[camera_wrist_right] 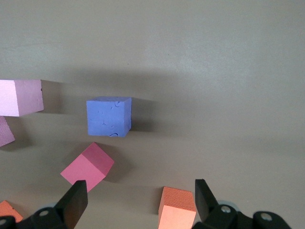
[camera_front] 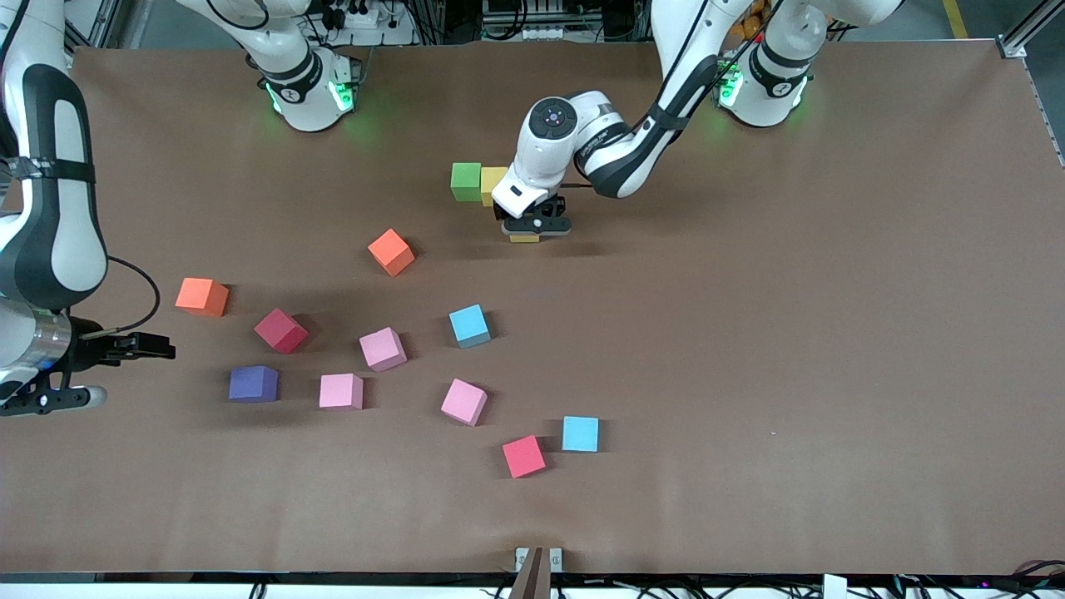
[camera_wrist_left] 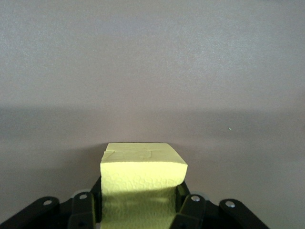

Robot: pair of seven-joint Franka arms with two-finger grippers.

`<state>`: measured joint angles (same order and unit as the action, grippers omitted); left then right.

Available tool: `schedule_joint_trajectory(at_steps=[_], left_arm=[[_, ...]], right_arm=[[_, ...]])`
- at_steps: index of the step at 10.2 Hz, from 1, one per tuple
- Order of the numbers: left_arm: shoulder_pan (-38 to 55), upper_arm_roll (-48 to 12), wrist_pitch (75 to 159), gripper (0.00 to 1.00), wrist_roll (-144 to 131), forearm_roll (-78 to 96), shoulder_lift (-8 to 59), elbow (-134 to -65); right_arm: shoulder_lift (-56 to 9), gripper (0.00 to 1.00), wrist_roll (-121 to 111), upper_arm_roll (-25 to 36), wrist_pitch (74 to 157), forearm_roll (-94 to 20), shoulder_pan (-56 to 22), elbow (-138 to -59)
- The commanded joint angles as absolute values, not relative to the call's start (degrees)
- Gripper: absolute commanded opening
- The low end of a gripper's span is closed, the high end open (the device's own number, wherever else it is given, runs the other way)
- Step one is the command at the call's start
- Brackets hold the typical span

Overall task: Form number 2 with 11 blocks
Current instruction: 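Lower the yellow cube onto the table against the row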

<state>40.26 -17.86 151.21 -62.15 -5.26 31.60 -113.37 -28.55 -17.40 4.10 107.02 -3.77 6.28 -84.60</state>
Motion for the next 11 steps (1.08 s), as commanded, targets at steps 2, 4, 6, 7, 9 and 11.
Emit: schedule_joint_trajectory(at_steps=[2, 4, 6, 7, 9, 11], left_arm=[[40.3, -18.0, 152.1, 0.68, -64.2, -7.6, 31.0, -114.1], [40.3, -18.0, 152.1, 1.0, -64.5, -7.6, 31.0, -114.0], [40.3, -18.0, 152.1, 1.0, -65.3, -7.6, 30.9, -114.0], [40.3, -18.0, 152.1, 1.0, -65.5, -7.6, 31.0, -113.9], [40.3, -18.0, 152.1, 1.0, -66.1, -7.6, 30.9, -113.9], [40.3, -18.0, 152.1, 1.0, -67.1, -7.6, 31.0, -113.9]], right_arm=[[-28.7, 1.0, -18.4, 3.5, 107.0, -4.8, 6.9, -84.3], [-28.7, 1.0, -18.4, 3.5, 107.0, -4.8, 6.9, -84.3], [-28.7, 1.0, -18.4, 3.5, 107.0, -4.8, 6.9, -84.3], [-28.7, 1.0, -18.4, 3.5, 107.0, -4.8, 6.9, -84.3], [-28.7, 1.0, -18.4, 3.5, 107.0, -4.8, 6.9, -84.3], [-28.7, 1.0, -18.4, 3.5, 107.0, -4.8, 6.9, -84.3]])
